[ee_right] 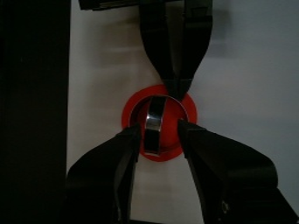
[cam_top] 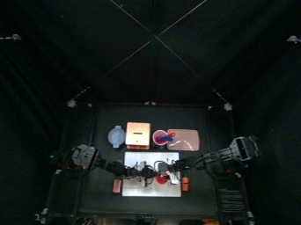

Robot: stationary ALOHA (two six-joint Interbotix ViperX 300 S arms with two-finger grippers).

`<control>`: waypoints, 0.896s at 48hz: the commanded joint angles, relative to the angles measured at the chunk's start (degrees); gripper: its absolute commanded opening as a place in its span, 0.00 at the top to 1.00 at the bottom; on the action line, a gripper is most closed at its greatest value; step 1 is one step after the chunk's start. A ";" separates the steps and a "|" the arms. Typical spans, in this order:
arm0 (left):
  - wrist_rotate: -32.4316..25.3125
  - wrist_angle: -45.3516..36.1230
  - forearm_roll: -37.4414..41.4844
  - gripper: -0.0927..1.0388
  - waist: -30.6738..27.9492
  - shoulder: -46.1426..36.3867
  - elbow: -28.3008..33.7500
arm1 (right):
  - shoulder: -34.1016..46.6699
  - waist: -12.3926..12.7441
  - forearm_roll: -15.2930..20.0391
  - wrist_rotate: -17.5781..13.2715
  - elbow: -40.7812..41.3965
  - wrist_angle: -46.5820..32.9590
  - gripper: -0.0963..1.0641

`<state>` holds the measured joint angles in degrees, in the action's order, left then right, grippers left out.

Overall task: Get the cutter from the drawer then cut the dough then place the extra dough in the bowl
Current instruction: Place the extra dough in the bowl

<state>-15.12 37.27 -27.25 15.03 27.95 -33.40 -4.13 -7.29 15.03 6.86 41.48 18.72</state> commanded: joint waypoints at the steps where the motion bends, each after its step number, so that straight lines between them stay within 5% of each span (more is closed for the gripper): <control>1: -0.09 -0.35 -0.18 0.45 -0.09 -0.62 0.44 | -0.97 0.26 -1.32 -0.70 -1.58 0.44 0.27; 21: 0.00 -0.35 -0.18 0.45 -0.09 -0.44 0.62 | -0.88 -0.18 -10.02 -8.96 -2.55 2.72 0.47; 43: 0.00 -1.41 -0.18 0.45 -0.09 -0.35 0.70 | -4.75 -0.44 -11.95 -9.32 -2.90 2.99 0.62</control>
<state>-15.12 36.39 -27.33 14.94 27.95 -33.13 -5.01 -7.73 3.08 -2.46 39.64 21.88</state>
